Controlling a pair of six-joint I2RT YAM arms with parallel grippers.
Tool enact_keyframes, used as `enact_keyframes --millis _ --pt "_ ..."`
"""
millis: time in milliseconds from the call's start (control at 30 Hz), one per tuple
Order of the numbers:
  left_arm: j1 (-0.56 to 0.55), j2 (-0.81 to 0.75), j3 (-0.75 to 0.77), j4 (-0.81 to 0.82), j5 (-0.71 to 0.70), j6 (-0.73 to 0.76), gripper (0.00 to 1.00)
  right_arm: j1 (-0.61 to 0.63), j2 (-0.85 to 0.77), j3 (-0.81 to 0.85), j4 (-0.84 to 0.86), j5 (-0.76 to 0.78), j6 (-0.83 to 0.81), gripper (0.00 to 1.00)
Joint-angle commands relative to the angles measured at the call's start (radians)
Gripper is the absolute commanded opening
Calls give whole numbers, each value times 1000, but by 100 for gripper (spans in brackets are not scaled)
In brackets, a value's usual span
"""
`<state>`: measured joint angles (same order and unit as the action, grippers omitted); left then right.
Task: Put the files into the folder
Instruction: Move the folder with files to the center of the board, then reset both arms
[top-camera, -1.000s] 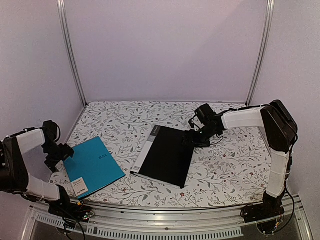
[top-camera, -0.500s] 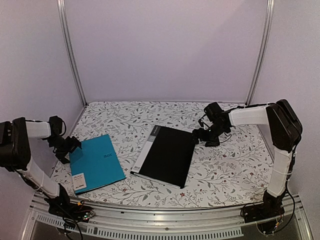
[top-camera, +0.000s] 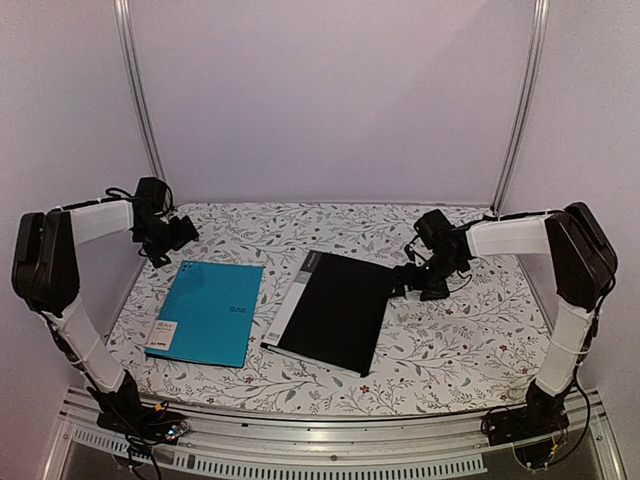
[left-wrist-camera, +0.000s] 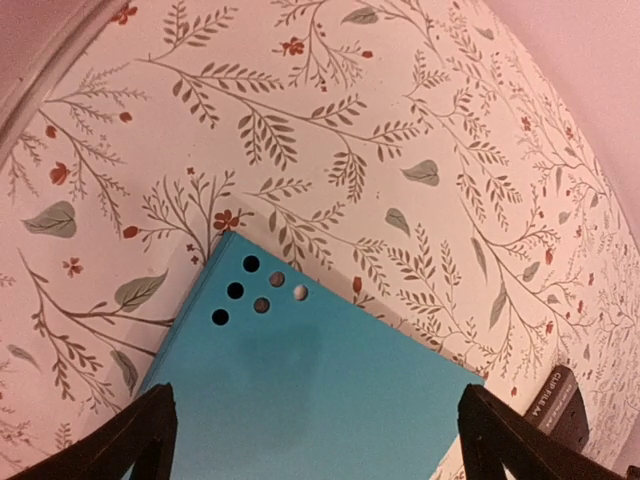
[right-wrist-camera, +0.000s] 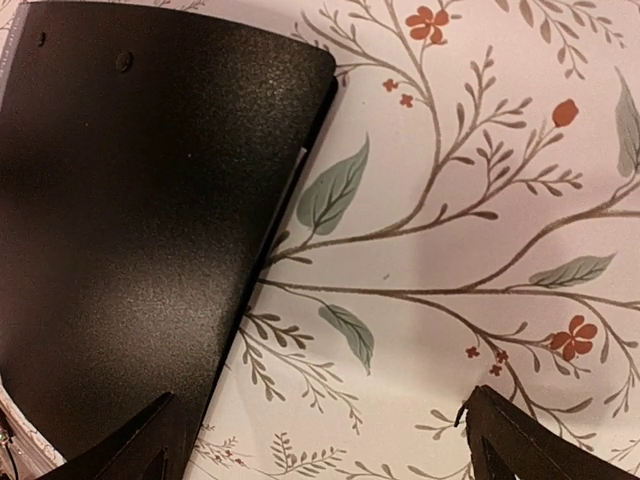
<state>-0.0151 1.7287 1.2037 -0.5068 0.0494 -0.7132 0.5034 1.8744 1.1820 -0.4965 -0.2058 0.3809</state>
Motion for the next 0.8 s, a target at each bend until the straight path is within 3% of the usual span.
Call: enact_keyframes --millis 0,167,400,633,767 --pt "-67 -131 -17 -57 -145 84 99 -3 -97 -40 -14 87 -16 99" --pt "-248 -321 -171 149 -308 220 100 -7 -242 -106 80 266 -106 99" --pt "-301 -413 -344 537 -196 394 100 -33 -352 -165 211 299 -214 99" --pt "-420 -486 -421 717 -345 638 100 -41 -544 -266 352 333 -293 99" --pt "-452 -537 -471 765 -381 682 99 -40 -599 -282 363 356 -343 99"
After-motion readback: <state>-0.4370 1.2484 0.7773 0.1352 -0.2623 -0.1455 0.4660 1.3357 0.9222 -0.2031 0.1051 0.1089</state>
